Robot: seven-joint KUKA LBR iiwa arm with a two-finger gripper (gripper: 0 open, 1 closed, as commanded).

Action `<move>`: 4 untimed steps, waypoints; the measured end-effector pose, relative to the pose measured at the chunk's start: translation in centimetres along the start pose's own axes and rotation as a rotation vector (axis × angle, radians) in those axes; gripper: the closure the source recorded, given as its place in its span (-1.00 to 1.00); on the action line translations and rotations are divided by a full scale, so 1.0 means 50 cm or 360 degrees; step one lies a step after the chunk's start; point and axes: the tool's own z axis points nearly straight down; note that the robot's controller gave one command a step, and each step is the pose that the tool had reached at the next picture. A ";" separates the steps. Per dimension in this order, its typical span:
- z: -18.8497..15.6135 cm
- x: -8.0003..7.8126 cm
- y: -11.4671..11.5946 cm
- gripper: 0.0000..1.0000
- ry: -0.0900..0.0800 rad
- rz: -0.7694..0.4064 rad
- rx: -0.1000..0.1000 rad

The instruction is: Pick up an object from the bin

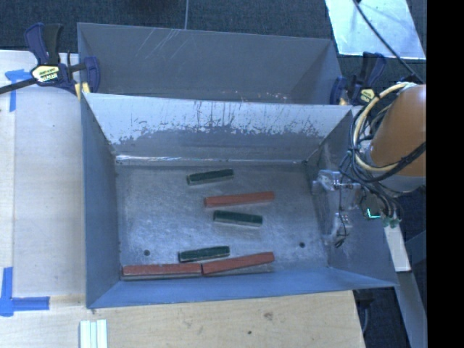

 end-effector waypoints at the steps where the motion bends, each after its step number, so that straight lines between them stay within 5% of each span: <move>1: 0.182 -0.064 0.104 -1.00 -0.0005 -0.0218 -0.0002; 2: 0.172 -0.176 0.200 -1.00 -0.0022 -0.0317 -0.0002; 3: 0.171 -0.173 0.193 1.00 -0.0017 -0.0311 0.0001; 4: -0.138 -0.172 0.206 1.00 -0.0028 -0.0176 0.0002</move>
Offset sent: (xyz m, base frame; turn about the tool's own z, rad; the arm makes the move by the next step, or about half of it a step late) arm 0.0315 0.0497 -0.0875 -0.1358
